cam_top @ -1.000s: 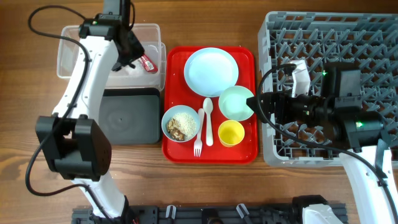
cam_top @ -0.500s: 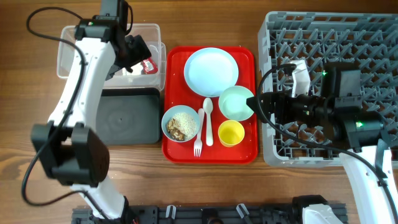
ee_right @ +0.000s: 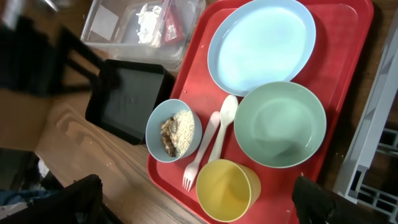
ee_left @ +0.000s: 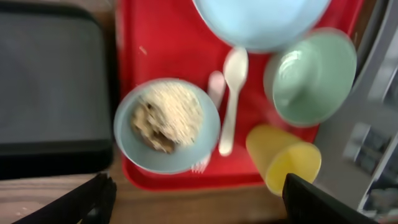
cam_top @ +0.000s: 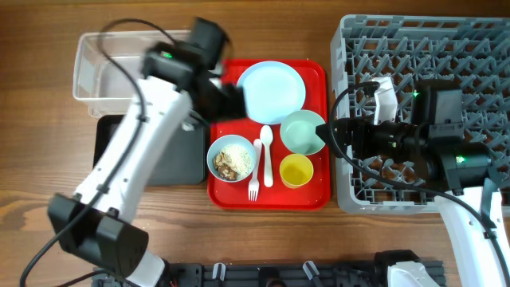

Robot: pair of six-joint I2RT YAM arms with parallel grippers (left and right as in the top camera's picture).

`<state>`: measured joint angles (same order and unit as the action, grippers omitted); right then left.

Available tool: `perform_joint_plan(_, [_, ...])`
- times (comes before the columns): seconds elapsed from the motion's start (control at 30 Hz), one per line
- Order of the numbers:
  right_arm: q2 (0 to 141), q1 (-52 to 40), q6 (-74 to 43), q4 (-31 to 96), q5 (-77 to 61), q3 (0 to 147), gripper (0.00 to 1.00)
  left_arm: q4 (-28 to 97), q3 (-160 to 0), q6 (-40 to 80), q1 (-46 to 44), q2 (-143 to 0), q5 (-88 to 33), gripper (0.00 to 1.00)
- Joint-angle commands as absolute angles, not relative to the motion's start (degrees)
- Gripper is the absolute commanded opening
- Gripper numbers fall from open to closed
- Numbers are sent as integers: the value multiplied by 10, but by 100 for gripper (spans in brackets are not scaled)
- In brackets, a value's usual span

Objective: Sort waste into correct bins and load items into the dishwasher rack
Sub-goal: 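Grasp the rim of the blue rice bowl with the left gripper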

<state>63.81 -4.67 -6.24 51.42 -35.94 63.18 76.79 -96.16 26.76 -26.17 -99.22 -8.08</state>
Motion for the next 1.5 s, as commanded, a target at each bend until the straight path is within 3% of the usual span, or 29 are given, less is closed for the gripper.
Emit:
perform_joint_plan(0.0, [643,-45,-66,512,-354,644,100,730,-910,306,-336,-994,-91,88])
perform_joint_plan(0.1, [643,-45,-66,512,-355,644,100,668,-869,335,-381,-996,-89,86])
perform_joint_plan(0.37, [643,-45,-66,517,-354,644,100,576,-771,434,-414,-1002,-20,70])
perform_joint_plan(0.8, [643,-45,-66,517,-355,644,100,486,-714,437,-414,-1010,28,68])
perform_joint_plan(1.1, [643,-45,-66,517,-355,644,100,457,-705,437,-414,-1046,31,47])
perform_joint_plan(1.27, [643,-45,-66,517,-355,644,100,456,-705,437,-414,-1054,32,46])
perform_joint_plan(1.47, [643,-45,-66,518,-354,644,100,456,-705,437,-414,-1056,34,33])
